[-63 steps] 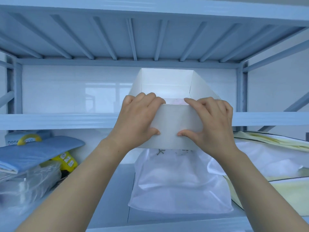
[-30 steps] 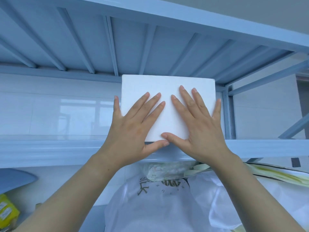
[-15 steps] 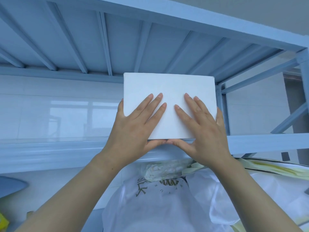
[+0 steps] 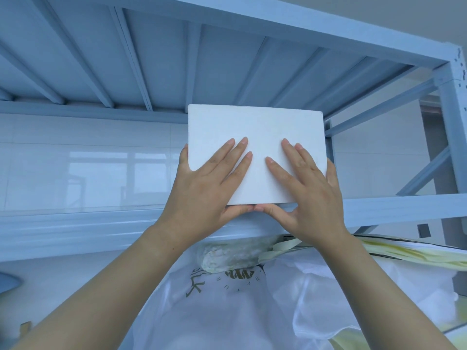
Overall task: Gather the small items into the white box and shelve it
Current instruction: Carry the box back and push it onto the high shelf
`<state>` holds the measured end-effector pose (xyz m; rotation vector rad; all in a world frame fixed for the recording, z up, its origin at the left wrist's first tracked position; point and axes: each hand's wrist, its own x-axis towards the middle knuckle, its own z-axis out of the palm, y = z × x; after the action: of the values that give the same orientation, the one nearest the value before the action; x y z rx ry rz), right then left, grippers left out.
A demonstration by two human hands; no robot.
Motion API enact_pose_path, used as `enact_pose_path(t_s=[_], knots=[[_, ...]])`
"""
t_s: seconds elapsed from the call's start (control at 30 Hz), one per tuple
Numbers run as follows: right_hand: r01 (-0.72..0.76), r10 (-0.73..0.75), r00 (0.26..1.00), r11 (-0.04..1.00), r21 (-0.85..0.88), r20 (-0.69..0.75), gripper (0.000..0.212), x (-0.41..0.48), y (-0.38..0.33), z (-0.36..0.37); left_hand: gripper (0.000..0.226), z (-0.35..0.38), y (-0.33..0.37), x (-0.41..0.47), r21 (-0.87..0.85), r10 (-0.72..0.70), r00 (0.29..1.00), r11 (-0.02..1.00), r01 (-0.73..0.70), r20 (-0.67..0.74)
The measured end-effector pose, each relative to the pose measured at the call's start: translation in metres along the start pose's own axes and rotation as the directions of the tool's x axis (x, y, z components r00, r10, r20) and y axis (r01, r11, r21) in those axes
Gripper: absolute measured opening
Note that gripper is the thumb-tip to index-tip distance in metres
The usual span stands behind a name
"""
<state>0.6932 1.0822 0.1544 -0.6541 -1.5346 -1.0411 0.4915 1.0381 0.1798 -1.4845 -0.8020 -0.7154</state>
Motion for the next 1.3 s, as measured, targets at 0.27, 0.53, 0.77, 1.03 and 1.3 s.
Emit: enact_pose_path(t_s=[0.27,0.53,0.77,1.03,1.3], knots=[[-0.006,0.004,1.0,0.998,0.061,0.025,0.072,-0.024,0.089,-0.014,0.075,0.025,0.074,0.054,0.051,-0.004,0.999,0.999,0.002,0.049],[-0.001,0.0,1.0,0.997,0.074,0.008,0.071,-0.057,0.203,-0.031,0.073,0.062,0.168,0.119,0.073,-0.006,0.999,0.997,0.003,0.035],[0.006,-0.006,1.0,1.0,0.011,0.023,0.07,-0.08,0.284,-0.042,0.073,0.095,0.231,0.164,0.036,-0.008,1.0,0.999,0.007,0.015],[-0.023,0.024,1.0,0.999,-0.043,0.019,0.07,-0.099,0.347,-0.042,0.073,0.135,0.277,0.201,-0.011,0.009,1.0,1.0,-0.009,-0.021],[-0.036,0.036,0.999,0.999,-0.03,0.003,0.07,-0.113,0.394,-0.031,0.074,0.161,0.309,0.226,0.004,0.008,1.0,1.0,-0.008,0.006]])
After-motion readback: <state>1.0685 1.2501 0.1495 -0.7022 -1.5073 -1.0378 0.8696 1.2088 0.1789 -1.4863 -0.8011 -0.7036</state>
